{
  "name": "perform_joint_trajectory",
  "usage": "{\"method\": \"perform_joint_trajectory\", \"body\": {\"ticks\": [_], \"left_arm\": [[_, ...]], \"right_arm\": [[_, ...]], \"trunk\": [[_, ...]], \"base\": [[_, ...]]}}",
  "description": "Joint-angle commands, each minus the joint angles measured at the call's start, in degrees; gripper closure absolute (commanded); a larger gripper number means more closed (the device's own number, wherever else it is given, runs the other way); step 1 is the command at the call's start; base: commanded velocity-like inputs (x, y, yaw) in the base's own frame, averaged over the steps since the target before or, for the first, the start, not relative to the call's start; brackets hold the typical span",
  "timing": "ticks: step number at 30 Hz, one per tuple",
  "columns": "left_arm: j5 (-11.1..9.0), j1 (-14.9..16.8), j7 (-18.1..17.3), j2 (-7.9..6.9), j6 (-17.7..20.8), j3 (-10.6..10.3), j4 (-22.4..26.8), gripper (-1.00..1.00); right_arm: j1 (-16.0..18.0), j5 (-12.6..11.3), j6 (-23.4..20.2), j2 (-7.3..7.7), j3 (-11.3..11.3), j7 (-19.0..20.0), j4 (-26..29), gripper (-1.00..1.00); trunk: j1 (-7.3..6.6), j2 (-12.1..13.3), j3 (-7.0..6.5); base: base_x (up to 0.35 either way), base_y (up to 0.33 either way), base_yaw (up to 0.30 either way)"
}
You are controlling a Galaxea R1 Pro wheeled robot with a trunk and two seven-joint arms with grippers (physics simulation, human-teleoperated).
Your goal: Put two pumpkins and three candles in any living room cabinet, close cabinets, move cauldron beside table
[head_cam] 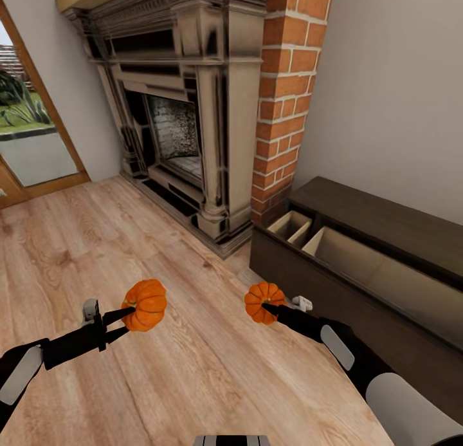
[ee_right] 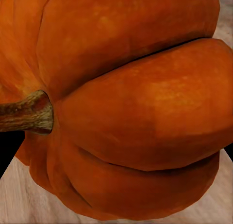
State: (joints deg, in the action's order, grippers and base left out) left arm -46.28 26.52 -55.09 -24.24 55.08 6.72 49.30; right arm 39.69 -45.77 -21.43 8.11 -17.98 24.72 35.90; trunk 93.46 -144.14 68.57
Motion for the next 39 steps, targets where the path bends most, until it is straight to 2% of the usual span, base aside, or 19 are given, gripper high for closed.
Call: {"method": "perform_joint_trajectory", "body": {"ticks": [1, 7, 25, 39], "left_arm": [[0.0, 0.0, -0.1, 0.02, 0.2, 0.0, 0.0, 1.0], [0.0, 0.0, -0.1, 0.0, 0.3, 0.0, 0.0, 1.0], [0.0, 0.0, -0.1, -0.01, 0.3, 0.0, 0.0, 1.0], [-0.1, 0.0, -0.2, 0.07, 0.3, 0.0, 0.0, 1.0]], "right_arm": [[0.0, -0.5, -0.2, 0.06, -0.2, -0.1, 0.0, 1.0], [0.0, -0.5, -0.2, 0.06, -0.2, 0.0, 0.0, 1.0], [0.0, -0.5, -0.1, 0.06, -0.2, 0.0, 0.0, 1.0], [0.0, -0.5, -0.1, 0.06, -0.1, 0.1, 0.0, 1.0]], "trunk": [[-0.01, 0.0, 0.04], [-0.01, 0.0, 0.04], [-0.01, 0.0, 0.04], [-0.01, 0.0, 0.04]], "base": [[0.004, 0.012, 0.0], [0.001, 0.003, -0.173], [0.0, 0.074, -0.286], [0.0, 0.008, -0.289]]}}
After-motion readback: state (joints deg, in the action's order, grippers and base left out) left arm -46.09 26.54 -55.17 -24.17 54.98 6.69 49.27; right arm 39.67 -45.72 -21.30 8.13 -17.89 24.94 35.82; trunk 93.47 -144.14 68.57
